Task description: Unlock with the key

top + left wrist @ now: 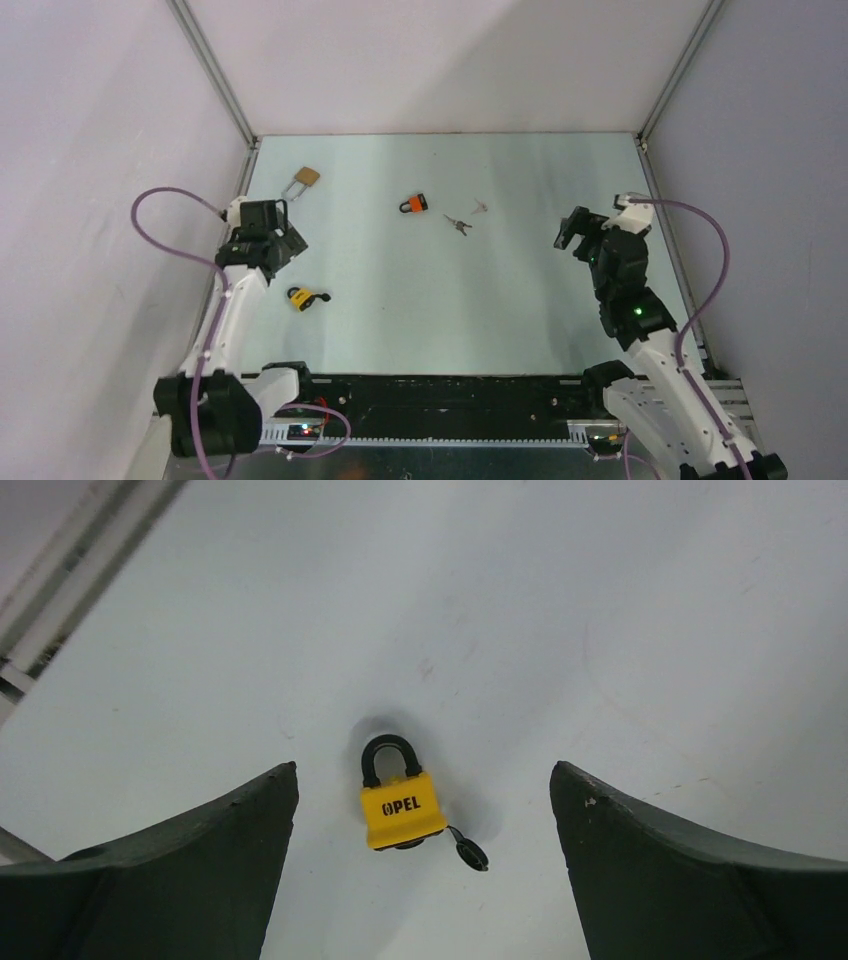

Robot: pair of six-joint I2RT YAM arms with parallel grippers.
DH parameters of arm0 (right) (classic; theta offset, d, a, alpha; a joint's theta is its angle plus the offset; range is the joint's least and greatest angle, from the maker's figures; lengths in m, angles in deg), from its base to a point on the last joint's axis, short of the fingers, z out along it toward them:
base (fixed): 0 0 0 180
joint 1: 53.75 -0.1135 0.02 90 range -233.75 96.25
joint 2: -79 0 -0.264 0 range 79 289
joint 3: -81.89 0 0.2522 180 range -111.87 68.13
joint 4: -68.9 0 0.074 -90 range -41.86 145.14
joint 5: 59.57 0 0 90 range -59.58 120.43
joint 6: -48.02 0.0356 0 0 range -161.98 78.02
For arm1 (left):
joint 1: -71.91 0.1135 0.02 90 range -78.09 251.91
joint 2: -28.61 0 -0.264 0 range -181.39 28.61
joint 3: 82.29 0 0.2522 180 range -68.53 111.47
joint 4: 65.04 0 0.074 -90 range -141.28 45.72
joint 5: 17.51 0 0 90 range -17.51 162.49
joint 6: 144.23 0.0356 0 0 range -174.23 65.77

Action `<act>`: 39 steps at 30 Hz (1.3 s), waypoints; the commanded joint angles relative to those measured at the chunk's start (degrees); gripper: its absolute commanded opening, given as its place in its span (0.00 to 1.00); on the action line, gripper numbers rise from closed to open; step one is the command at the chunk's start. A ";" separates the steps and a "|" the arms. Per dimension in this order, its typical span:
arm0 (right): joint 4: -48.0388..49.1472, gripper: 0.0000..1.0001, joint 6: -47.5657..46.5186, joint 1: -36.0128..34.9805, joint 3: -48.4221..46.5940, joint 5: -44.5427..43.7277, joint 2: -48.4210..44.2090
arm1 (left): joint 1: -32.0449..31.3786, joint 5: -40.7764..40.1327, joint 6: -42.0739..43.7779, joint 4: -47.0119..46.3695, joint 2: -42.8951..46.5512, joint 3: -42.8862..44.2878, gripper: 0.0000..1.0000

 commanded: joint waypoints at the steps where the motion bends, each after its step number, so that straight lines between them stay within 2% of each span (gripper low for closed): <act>1: 5.00 1.00 0.29 -0.44 -1.31 -0.98 5.11 | 1.06 5.13 -5.19 1.69 -8.03 1.73 1.00; 4: 6.41 1.00 2.06 -0.41 -1.40 0.22 7.47 | 3.17 10.97 -9.82 4.09 -13.13 1.48 1.00; 10: 6.97 1.00 5.76 -0.39 2.45 0.65 5.66 | 5.12 12.08 -13.78 5.15 -18.72 -3.25 1.00; 17: 1.93 1.00 8.15 -0.48 2.61 1.41 3.13 | 5.05 8.42 -14.41 6.05 -18.62 -5.01 1.00; 26: 0.45 1.00 8.43 -0.55 4.24 2.64 -0.12 | 5.11 5.22 -13.04 5.74 -22.53 -3.91 0.98; 30: -0.02 1.00 8.54 -0.58 4.70 4.11 -0.23 | 5.07 6.56 -13.07 4.79 -24.10 -3.35 0.88; 36: -0.36 1.00 6.68 -0.43 4.63 6.51 -0.06 | 4.99 9.84 -13.59 1.55 -25.83 -3.69 0.63; 39: -0.30 1.00 6.32 -0.44 4.72 7.16 -0.51 | 4.87 12.08 -13.89 0.27 -26.09 -4.05 0.46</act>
